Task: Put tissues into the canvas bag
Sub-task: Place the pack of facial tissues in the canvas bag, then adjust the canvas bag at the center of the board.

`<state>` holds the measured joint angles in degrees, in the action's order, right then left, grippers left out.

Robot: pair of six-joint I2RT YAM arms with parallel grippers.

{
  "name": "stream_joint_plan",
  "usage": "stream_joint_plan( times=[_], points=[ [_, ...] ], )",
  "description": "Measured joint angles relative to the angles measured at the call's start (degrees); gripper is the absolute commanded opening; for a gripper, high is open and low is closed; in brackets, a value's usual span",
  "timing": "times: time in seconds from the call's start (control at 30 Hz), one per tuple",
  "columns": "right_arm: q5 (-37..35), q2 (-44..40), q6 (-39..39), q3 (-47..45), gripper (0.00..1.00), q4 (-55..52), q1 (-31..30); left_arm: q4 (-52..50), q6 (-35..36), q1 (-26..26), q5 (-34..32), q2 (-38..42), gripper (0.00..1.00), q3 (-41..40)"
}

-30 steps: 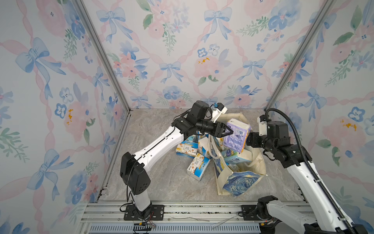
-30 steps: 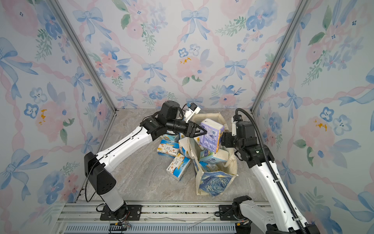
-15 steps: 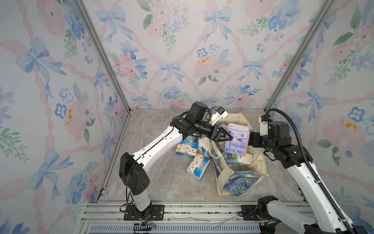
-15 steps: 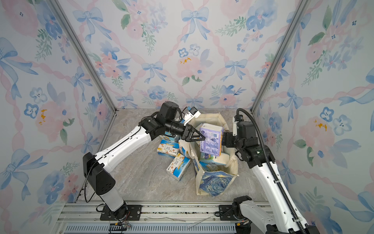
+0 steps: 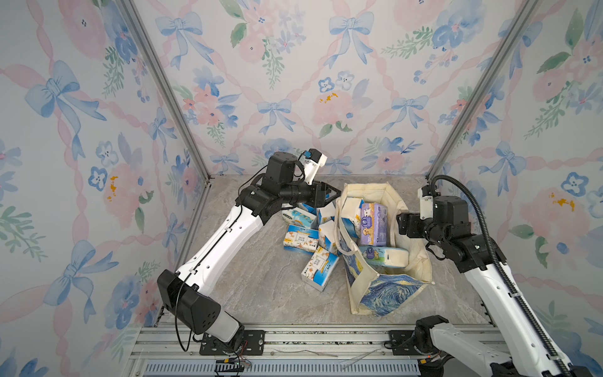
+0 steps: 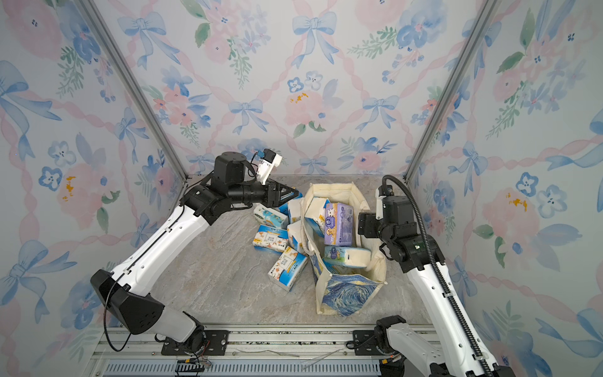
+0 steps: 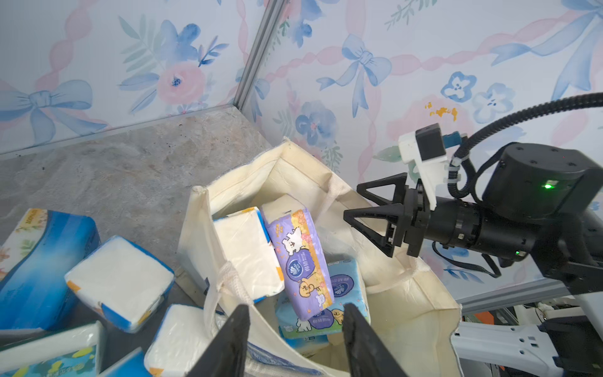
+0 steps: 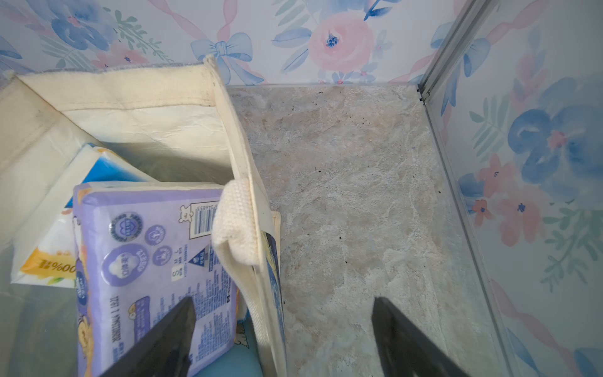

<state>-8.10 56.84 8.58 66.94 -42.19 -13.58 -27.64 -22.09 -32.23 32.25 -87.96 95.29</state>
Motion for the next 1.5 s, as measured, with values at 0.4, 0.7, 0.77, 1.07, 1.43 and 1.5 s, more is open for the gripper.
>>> stream_joint_plan(
  times=[0.4, 0.7, 0.77, 1.07, 1.43, 1.5],
  points=[
    [1.51, 0.00, 0.42, 0.00, 0.84, -0.02, -0.37, -2.80, 1.57, -2.64, -10.51, -9.84, 0.55, -0.02],
    [1.46, 0.00, 0.39, 0.00, 0.84, 0.02, -0.39, -4.74, 1.49, 1.55, -26.71, -4.46, 0.58, -9.01],
    [1.49, 0.00, 0.39, -0.02, 0.84, 0.02, -0.39, -5.33, 1.14, 2.78, -27.93, -4.22, 0.58, -10.82],
    [2.10, 0.07, 0.37, 0.00, 0.84, -0.02, -0.39, -4.74, 0.35, 4.13, -26.32, -6.14, 0.55, -12.90],
    [5.33, 0.70, -0.02, 0.24, 0.59, -0.35, -1.25, -4.24, 1.29, -0.24, -19.56, -8.92, 0.00, -7.93],
    [6.10, 0.85, 0.04, 0.57, 0.56, -0.50, -1.55, -4.39, 1.92, -1.46, -18.25, -8.92, 0.00, -6.45]
  ],
)
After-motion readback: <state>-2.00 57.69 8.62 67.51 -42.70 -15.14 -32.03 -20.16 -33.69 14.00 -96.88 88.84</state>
